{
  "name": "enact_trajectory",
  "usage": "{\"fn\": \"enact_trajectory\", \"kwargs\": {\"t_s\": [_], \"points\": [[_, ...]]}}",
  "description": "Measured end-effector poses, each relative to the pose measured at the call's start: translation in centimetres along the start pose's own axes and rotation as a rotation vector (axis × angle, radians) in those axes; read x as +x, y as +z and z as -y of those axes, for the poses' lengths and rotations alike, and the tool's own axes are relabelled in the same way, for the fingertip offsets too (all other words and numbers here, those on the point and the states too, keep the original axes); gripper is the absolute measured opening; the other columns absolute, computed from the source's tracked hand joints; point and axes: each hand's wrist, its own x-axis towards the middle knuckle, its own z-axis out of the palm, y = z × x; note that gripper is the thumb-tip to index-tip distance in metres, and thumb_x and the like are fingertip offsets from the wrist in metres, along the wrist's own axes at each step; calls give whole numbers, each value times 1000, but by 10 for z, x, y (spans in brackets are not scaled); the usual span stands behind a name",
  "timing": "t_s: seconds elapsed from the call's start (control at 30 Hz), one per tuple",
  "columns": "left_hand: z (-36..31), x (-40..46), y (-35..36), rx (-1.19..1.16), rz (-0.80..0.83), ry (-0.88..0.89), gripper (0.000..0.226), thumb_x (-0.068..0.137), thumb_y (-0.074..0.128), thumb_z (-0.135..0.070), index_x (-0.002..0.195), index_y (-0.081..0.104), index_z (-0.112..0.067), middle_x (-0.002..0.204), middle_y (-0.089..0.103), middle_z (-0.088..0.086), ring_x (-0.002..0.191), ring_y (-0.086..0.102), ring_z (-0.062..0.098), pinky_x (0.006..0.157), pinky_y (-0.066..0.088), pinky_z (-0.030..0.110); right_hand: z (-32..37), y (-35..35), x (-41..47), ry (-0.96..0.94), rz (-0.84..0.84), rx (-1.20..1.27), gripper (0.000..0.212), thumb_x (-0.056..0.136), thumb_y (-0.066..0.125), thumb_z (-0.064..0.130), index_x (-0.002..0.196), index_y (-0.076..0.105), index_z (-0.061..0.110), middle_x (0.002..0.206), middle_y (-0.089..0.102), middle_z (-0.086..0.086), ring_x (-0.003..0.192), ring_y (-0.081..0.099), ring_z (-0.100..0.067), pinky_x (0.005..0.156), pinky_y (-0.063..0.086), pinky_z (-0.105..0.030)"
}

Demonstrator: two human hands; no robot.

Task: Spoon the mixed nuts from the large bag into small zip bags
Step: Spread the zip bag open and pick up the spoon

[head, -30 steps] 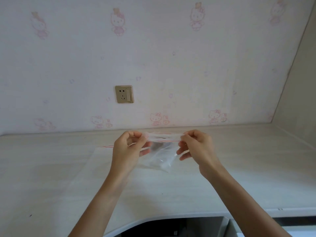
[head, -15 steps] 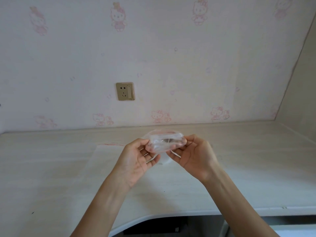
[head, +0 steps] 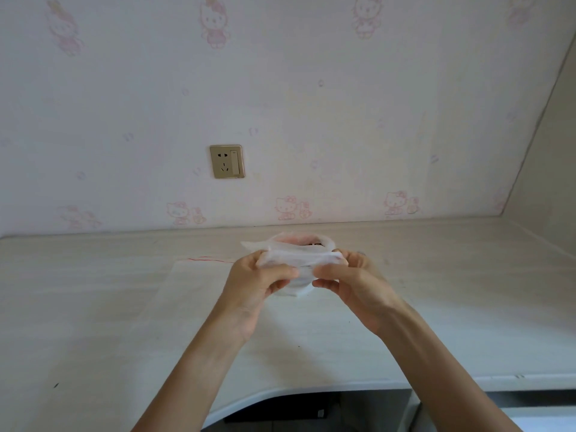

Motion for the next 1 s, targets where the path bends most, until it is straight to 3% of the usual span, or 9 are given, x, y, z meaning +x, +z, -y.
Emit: {"fn": "enact_trajectory", "kwargs": {"t_s": [0.07, 0.13, 0.2, 0.37, 0.5, 0.63, 0.77, 0.83, 1.0], "points": [[4, 1, 6, 57, -214, 50, 19, 60, 82, -17, 64, 64, -21, 73, 64, 3, 74, 58, 17, 76, 50, 34, 1, 6, 0, -11, -89, -32, 12, 80, 75, 8, 81, 79, 20, 92, 76, -1, 83, 68, -15, 77, 56, -28], [10, 3, 8, 112, -305, 100, 32, 62, 80, -19, 62, 47, -18, 68, 50, 2, 70, 49, 17, 72, 42, 36, 0, 11, 2, 7, -213, -19, 26, 86, 72, 8, 65, 76, 22, 81, 74, 0, 75, 65, -16, 77, 56, -32], [15, 3, 9, 244, -365, 211, 32, 68, 74, -22, 69, 44, -10, 67, 48, -1, 67, 46, 17, 67, 39, 36, -3, 16, 3, 24, -358, -42, 38, 91, 68, 8, 56, 70, 22, 76, 73, -1, 70, 62, -17, 74, 57, -33], [18, 5, 8, 375, -509, 391, 24, 89, 77, -16, 80, 57, -26, 79, 64, -10, 73, 66, 27, 70, 60, 48, -6, 18, 8, -46, -594, -116, 19, 92, 69, 7, 80, 55, 11, 65, 66, -6, 56, 62, -20, 64, 60, -37], [19, 2, -3, 570, -548, 552, 30, 89, 82, -21, 78, 54, -25, 77, 62, -10, 71, 62, 13, 66, 48, 18, -2, 8, 6, -24, -593, -21, 29, 88, 75, -1, 81, 50, 11, 63, 62, -5, 51, 66, -25, 62, 64, -42], [22, -1, -4, 659, -521, 599, 31, 87, 84, -19, 77, 57, -28, 77, 65, -12, 71, 64, 13, 66, 46, 11, -1, 4, 5, -45, -624, -137, 23, 82, 82, 0, 70, 62, 4, 64, 59, -12, 54, 66, -25, 56, 62, -36], [22, -1, -3, 517, -461, 490, 17, 87, 85, -23, 81, 70, -29, 78, 72, -14, 69, 71, 12, 65, 59, 25, -2, 7, 2, -35, -582, -190, 13, 82, 85, 7, 74, 75, 3, 71, 71, -16, 59, 68, -22, 60, 64, -38], [21, -1, -3, 365, -418, 350, 9, 89, 83, -20, 84, 76, -23, 75, 76, -6, 70, 75, 17, 61, 64, 33, -3, 5, 2, -10, -571, -205, 11, 83, 84, 9, 76, 77, 3, 73, 74, -16, 63, 71, -22, 62, 64, -39], [10, -2, -9, -172, -237, -60, 8, 86, 80, -19, 90, 84, -12, 89, 79, 10, 88, 78, 23, 70, 63, 33, -4, -7, 0, 125, -490, -80, 9, 88, 79, 5, 88, 77, -4, 90, 77, -20, 75, 75, -27, 66, 63, -36]]}}
